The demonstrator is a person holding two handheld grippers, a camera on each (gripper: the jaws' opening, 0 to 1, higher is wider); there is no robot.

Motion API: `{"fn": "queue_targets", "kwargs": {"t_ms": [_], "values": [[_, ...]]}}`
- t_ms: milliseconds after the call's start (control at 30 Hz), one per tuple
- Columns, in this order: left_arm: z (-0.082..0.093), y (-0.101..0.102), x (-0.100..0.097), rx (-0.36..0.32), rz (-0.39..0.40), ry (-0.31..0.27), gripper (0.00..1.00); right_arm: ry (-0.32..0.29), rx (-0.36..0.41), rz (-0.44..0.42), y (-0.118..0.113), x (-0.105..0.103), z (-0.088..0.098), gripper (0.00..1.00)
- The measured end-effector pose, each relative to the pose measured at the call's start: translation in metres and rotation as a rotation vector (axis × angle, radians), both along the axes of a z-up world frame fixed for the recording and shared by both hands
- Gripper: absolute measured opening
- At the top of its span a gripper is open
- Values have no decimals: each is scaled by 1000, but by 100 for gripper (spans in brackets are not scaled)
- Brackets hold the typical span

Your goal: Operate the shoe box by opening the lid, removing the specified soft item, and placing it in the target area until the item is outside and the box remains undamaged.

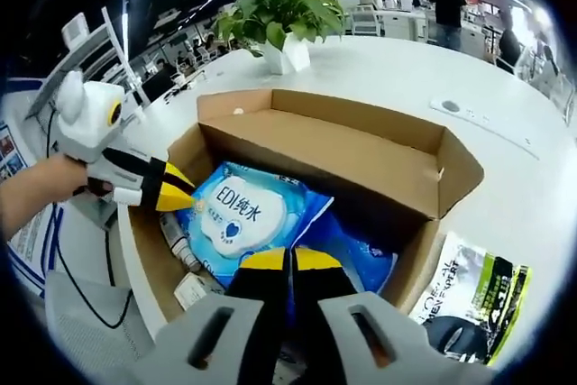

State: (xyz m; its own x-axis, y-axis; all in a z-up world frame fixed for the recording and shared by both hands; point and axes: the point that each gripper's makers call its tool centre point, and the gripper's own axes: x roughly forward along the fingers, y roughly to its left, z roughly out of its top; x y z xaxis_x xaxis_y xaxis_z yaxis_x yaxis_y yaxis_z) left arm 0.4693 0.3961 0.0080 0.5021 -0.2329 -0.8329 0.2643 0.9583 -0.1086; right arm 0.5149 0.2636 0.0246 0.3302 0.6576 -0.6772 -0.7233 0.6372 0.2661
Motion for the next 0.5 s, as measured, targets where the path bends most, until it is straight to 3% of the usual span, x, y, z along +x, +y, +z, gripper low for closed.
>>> {"fn": "queue_targets", "kwargs": {"t_ms": [133, 333, 500], "values": [[-9, -5, -3, -24, -13, 37, 17, -2, -2, 4, 1, 0, -1, 0], [-13, 4, 0, 76, -54, 23, 0, 5, 5, -6, 0, -1, -1, 0], [-18, 2, 0, 108, -94, 30, 0, 13, 13, -15, 0, -1, -1, 0]]}}
